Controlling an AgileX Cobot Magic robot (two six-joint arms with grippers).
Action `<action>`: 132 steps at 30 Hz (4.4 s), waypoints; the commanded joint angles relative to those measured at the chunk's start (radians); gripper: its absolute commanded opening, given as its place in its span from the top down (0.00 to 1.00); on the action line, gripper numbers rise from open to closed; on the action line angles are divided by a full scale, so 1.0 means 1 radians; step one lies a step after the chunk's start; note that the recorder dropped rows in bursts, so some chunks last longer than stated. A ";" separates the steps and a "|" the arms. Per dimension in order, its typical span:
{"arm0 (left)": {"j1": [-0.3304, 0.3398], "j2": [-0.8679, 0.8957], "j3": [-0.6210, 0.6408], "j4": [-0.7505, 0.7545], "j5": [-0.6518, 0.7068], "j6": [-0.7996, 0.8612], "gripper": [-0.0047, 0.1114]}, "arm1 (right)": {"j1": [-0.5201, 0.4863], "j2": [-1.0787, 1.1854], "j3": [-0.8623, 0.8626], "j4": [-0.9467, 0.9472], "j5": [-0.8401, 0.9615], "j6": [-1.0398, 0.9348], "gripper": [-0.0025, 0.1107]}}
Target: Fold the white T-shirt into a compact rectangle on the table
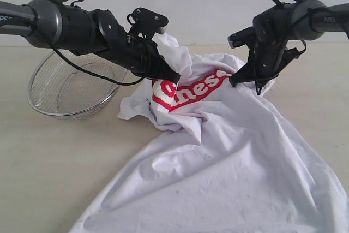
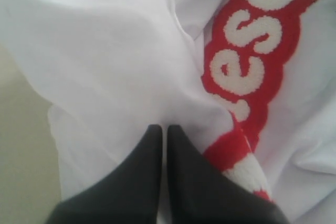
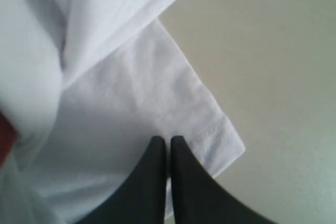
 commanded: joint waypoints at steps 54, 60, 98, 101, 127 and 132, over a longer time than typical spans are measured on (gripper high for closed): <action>0.101 0.042 -0.053 0.358 0.113 -0.320 0.92 | 0.020 -0.090 -0.085 0.670 0.152 -0.509 0.98; 0.137 0.045 -0.053 0.589 0.162 -0.462 0.92 | 0.020 -0.087 -0.085 0.666 0.143 -0.509 0.98; 0.066 0.135 -0.033 0.309 0.191 -0.303 0.92 | 0.018 0.016 -0.085 0.317 0.014 -0.203 0.98; 0.071 0.147 -0.033 0.405 0.195 -0.397 0.92 | 0.018 0.016 -0.085 0.286 0.014 -0.180 0.98; 0.268 0.147 -0.062 0.811 0.232 -0.735 0.92 | 0.018 0.016 -0.085 0.086 -0.026 -0.072 0.98; 0.269 0.147 -0.120 0.810 0.145 -0.720 0.92 | 0.018 0.016 -0.088 0.081 -0.075 -0.068 0.98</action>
